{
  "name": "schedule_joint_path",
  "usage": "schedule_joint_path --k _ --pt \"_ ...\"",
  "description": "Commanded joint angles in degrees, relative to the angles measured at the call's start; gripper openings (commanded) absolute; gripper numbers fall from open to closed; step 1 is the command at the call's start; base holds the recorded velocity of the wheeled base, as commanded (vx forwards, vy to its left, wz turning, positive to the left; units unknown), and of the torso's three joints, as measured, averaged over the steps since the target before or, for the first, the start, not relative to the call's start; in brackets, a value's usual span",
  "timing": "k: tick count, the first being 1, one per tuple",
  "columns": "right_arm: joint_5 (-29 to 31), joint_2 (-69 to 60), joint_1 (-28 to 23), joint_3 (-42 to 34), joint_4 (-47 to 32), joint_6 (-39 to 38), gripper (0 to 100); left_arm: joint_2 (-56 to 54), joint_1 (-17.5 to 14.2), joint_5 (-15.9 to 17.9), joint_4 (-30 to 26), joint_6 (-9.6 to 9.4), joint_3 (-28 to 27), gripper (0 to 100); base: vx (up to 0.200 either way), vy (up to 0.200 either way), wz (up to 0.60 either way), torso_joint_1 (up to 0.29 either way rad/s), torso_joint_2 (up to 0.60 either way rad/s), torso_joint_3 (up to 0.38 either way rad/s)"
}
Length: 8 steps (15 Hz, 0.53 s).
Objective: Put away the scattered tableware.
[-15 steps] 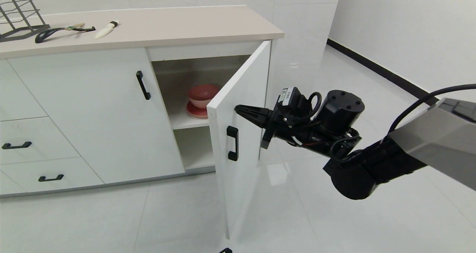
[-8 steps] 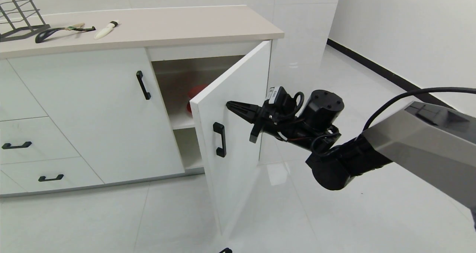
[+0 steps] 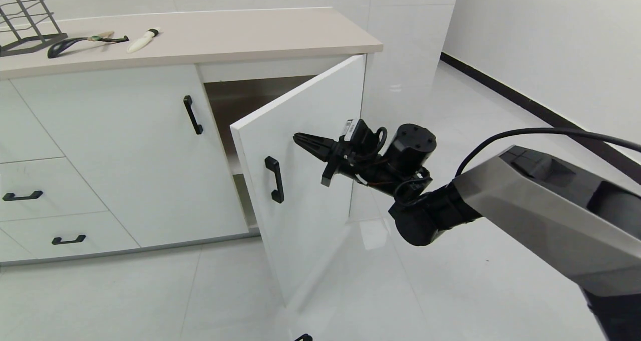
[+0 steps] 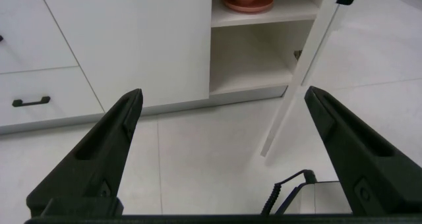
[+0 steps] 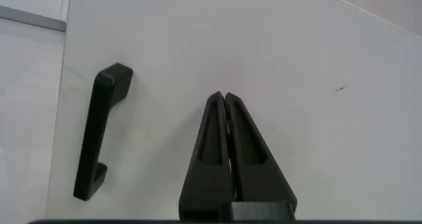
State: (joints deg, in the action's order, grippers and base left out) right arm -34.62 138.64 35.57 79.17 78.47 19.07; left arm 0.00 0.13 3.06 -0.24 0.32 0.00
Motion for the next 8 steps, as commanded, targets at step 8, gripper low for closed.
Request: schedule_joint_path --k 8 --pt "0.0 -18.1 -10.3 -24.8 0.7 0.1 0 0.0 0.0 0.0 0.0 0.12 0.0 100 0.000 0.000 0.00 0.000 0.00 0.000"
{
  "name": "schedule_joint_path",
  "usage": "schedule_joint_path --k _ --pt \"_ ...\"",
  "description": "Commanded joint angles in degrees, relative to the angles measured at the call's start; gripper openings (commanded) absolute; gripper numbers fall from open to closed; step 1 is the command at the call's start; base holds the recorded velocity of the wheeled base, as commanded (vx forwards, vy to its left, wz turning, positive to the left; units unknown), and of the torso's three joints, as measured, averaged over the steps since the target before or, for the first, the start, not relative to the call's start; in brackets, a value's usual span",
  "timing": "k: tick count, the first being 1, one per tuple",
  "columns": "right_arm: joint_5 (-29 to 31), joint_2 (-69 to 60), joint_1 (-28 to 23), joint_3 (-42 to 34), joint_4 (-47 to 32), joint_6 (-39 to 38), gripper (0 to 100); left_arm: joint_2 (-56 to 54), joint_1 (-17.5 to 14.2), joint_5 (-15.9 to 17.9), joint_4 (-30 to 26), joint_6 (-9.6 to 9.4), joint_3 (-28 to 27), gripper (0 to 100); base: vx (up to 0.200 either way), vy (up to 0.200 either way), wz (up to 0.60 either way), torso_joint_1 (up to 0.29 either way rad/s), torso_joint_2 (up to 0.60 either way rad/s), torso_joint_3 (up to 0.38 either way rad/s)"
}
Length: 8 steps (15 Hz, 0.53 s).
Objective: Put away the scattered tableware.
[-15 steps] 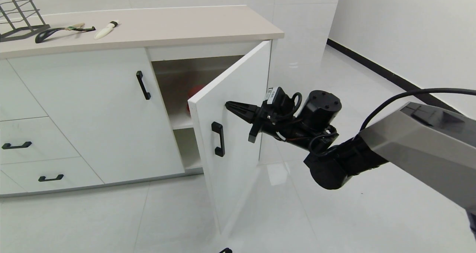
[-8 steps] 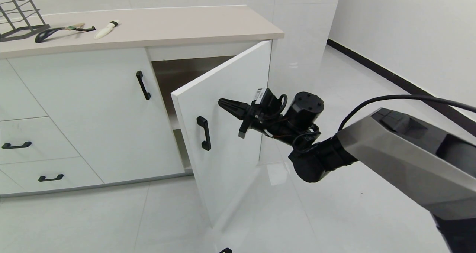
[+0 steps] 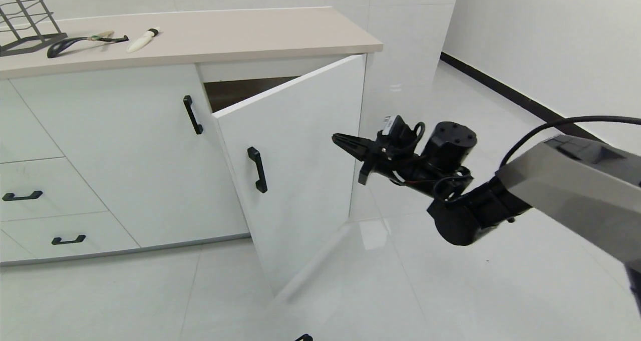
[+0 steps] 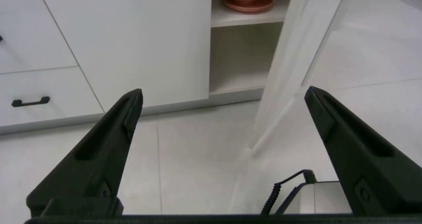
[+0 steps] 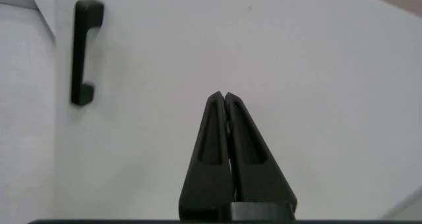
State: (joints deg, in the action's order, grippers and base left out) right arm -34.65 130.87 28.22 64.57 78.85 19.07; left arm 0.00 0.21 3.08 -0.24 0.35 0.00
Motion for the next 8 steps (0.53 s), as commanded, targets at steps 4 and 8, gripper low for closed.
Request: schedule_joint_path --k 4,8 --pt "0.0 -34.5 -4.0 -38.1 0.2 0.3 0 0.0 0.0 0.0 0.0 0.00 0.0 100 0.000 0.000 0.00 0.000 0.00 0.000" --pt "0.0 -61.2 -9.6 -61.2 -0.4 0.2 0 0.0 -0.1 0.0 0.0 0.00 0.0 100 0.000 0.000 0.00 0.000 0.00 0.000"
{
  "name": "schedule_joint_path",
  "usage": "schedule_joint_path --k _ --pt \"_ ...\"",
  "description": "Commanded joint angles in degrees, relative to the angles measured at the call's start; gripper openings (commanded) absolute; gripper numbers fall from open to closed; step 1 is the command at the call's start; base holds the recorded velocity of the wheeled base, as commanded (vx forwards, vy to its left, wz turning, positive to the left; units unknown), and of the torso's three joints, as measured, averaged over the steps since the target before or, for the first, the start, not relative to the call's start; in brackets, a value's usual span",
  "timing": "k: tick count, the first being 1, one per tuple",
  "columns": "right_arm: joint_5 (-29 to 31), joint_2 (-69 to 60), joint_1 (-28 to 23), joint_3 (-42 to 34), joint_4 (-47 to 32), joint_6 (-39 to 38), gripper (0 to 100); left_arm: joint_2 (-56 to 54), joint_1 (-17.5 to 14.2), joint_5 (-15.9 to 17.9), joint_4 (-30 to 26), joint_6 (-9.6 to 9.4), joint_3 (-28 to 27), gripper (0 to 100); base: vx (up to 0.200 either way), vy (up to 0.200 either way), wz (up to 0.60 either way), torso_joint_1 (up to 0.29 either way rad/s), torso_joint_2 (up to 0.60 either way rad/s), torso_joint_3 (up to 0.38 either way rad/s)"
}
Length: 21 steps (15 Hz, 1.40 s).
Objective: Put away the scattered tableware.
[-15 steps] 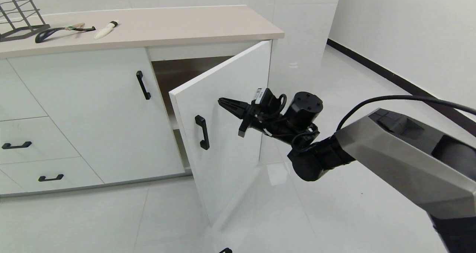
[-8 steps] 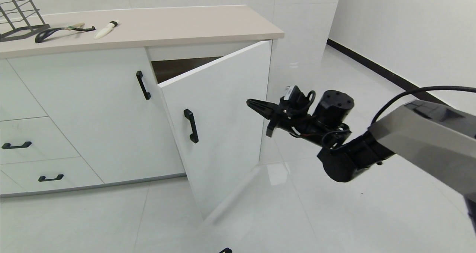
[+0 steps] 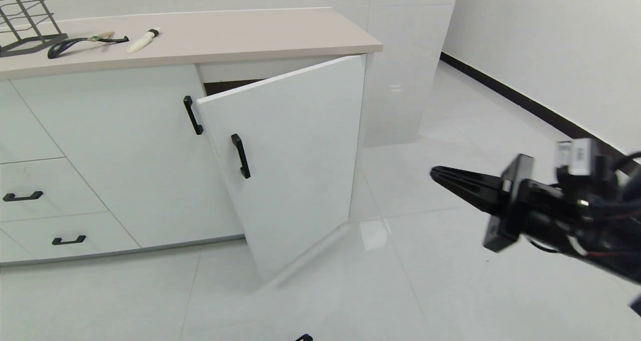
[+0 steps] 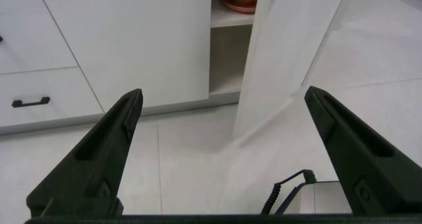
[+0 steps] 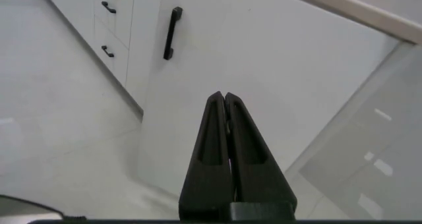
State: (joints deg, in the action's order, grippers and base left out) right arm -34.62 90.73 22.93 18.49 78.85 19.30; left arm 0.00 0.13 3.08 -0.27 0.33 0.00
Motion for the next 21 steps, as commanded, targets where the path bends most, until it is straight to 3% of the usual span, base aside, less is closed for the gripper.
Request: schedule_joint_path --k 1,2,3,5,6,7,10,12,14,15,17,18,21 --pt "0.0 -26.8 -5.8 -18.5 -1.2 0.1 0 0.0 0.0 0.0 0.0 0.02 0.0 100 0.000 0.000 0.00 0.000 0.00 0.000" --pt "0.0 -26.8 -5.8 -18.5 -1.2 0.1 0 0.0 0.0 0.0 0.0 0.02 0.0 100 0.000 0.000 0.00 0.000 0.00 0.000" --pt "0.6 -39.5 -10.4 -18.5 -5.8 -0.3 0 0.0 0.0 0.0 0.0 0.02 0.0 100 0.000 0.000 0.00 0.000 0.00 0.000" --pt "0.7 -52.7 -19.3 -18.5 -12.1 -3.1 0 0.0 0.0 0.0 0.0 0.02 0.0 100 0.000 0.000 0.00 0.000 0.00 0.000" --pt "0.7 -54.7 -20.2 -18.5 -13.5 -3.6 0 0.0 0.0 0.0 0.0 0.02 0.0 100 0.000 0.000 0.00 0.000 0.00 0.000" --pt "0.7 -65.0 -22.7 -18.5 -23.9 -4.4 0 0.0 0.0 0.0 0.0 0.02 0.0 100 0.000 0.000 0.00 0.000 0.00 0.000" --pt "0.7 -90.7 -22.7 -18.5 -56.5 -4.4 0 0.0 0.0 0.0 0.0 0.02 0.0 100 0.000 0.000 0.00 0.000 0.00 0.000" --pt "2.4 -90.7 -22.8 -18.5 -60.4 -5.3 0 0.0 0.0 0.0 0.0 0.02 0.0 100 0.000 0.000 0.00 0.000 0.00 0.000" --pt "17.7 -90.7 -22.8 -17.8 -78.8 -10.3 0 0.0 0.0 0.0 0.0 0.02 0.0 100 0.000 0.000 0.00 0.000 0.00 0.000" --pt "21.7 -90.7 -22.8 -17.1 -79.0 -15.7 0 0.0 0.0 0.0 0.0 0.02 0.0 100 0.000 0.000 0.00 0.000 0.00 0.000" --pt "26.1 -90.7 -22.9 -17.4 -78.2 -17.5 0 0.1 0.0 0.0 0.0 0.11 0.0 100 0.000 0.000 0.00 0.000 0.00 0.000" --pt "32.6 -90.7 -22.7 -18.5 -78.8 -17.9 0 0.0 0.0 0.0 0.0 0.02 0.0 100 0.000 0.000 0.00 0.000 0.00 0.000" --pt "31.8 -90.7 -22.8 -18.5 -78.7 -17.8 0 0.0 0.0 0.0 0.0 0.02 0.0 100 0.000 0.000 0.00 0.000 0.00 0.000"
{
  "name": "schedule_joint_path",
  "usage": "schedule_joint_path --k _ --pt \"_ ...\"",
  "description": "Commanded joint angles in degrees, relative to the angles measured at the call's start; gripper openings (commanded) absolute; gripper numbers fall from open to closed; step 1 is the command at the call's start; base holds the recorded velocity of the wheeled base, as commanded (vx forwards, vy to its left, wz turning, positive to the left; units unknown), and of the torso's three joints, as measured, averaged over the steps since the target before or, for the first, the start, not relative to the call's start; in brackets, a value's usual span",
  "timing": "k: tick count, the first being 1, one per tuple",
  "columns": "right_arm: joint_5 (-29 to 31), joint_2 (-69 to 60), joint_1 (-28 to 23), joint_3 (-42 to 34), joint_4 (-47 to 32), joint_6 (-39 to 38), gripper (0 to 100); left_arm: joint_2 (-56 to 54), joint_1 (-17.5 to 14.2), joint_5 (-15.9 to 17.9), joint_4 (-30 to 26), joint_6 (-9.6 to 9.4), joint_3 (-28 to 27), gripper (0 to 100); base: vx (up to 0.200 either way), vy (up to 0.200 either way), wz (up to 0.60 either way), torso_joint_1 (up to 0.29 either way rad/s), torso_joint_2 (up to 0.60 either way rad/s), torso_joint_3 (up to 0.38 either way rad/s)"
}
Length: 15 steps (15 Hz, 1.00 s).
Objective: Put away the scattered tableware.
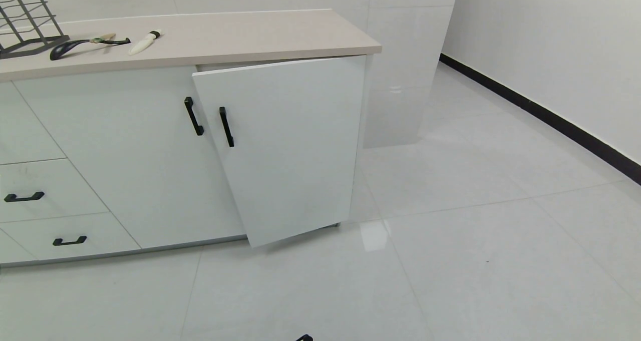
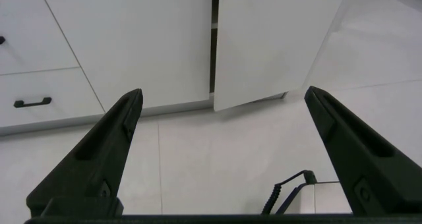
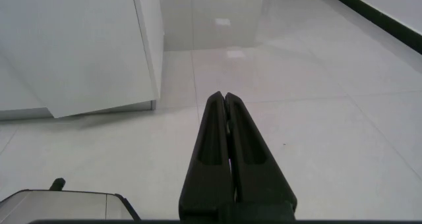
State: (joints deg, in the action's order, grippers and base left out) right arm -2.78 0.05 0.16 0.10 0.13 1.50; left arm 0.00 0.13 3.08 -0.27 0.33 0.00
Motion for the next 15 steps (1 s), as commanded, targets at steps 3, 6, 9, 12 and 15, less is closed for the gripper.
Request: schedule_joint_path --k 3,6,9,12,15 --pt "-0.1 0.0 0.0 -0.1 0.0 -0.2 0 0.0 0.0 0.3 0.0 -0.86 0.0 100 0.000 0.000 0.00 0.000 0.00 0.000" --pt "0.0 0.0 0.0 -0.1 0.0 -0.2 0 0.1 0.0 0.0 0.0 0.02 0.0 100 0.067 0.000 0.00 0.001 0.00 -0.001" --pt "0.1 0.0 0.0 -0.1 0.0 -0.1 0 0.1 0.0 -0.1 0.0 0.02 0.0 100 0.200 0.000 0.00 0.005 0.00 -0.001" --pt "0.1 0.0 0.0 -0.1 0.0 -0.1 0 0.1 0.0 -0.1 0.0 0.02 0.0 100 0.200 0.067 0.00 -0.002 0.00 0.005" --pt "0.1 0.0 0.0 -0.1 0.0 -0.1 0 0.1 0.0 0.0 0.0 0.11 0.0 100 0.067 0.200 0.00 0.002 0.00 0.004"
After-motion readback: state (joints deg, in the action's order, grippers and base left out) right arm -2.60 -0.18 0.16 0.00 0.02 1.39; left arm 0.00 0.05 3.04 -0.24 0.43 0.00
